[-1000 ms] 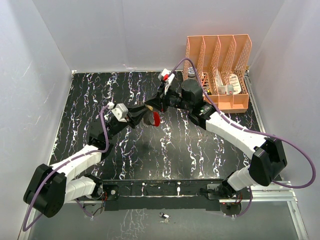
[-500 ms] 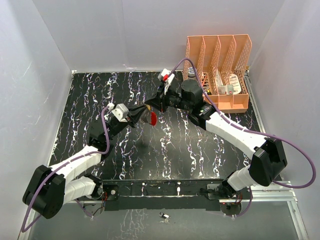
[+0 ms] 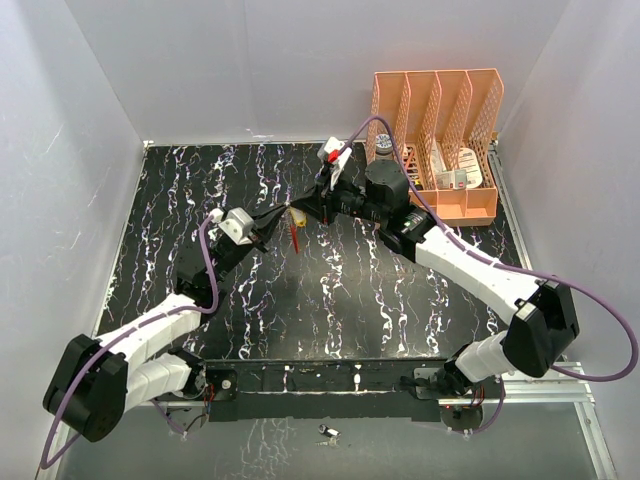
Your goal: Remove the keys from the keyring
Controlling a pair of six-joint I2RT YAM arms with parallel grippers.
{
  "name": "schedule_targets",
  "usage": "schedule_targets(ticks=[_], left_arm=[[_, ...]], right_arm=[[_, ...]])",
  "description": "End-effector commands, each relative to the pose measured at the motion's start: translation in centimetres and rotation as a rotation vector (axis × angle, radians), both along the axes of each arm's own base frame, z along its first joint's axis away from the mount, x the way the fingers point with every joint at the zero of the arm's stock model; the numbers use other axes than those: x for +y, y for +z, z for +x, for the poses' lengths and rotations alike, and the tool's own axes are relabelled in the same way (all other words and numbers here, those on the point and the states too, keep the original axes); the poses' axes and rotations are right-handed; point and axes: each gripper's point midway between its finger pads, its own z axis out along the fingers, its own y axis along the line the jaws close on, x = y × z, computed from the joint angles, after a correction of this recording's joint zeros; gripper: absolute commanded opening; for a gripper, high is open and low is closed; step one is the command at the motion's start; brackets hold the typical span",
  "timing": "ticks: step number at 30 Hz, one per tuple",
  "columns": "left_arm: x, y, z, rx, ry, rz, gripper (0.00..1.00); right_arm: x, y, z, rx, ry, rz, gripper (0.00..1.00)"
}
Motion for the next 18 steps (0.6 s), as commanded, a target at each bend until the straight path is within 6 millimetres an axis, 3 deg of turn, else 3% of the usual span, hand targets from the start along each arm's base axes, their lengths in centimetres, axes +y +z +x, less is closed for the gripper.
schedule_targets(ticks=[1, 4, 8, 14, 18], left_arm=[[1.3, 2.9, 0.4, -0.085, 0.071, -0.020, 0.00], [1.0, 2.8, 0.0, -0.087, 0.051, 0.007, 0.00], [1.1, 3.2, -0.4, -0.095, 0.043, -0.002, 0.00], [1.2, 4.3, -1.2, -0.131, 0.027, -0.026, 0.00], [0.3, 5.0, -2.2, -0.147, -0.043, -0.009, 0.00]], right_arm=[[-0.5, 4.3, -1.0, -0.102, 0.003, 0.070, 0.09], [-0.8, 4.3, -1.0, -0.110, -0.012, 0.077, 0.31], [-1.5, 4.1, -0.9, -0.120, -0.048, 0.086, 0.38], [-1.7, 2.0, -0.5, -0.088, -0.082, 0.058, 0.38], [-1.7, 0.3, -0.1, -0.079, -0.110, 0.049, 0.26]])
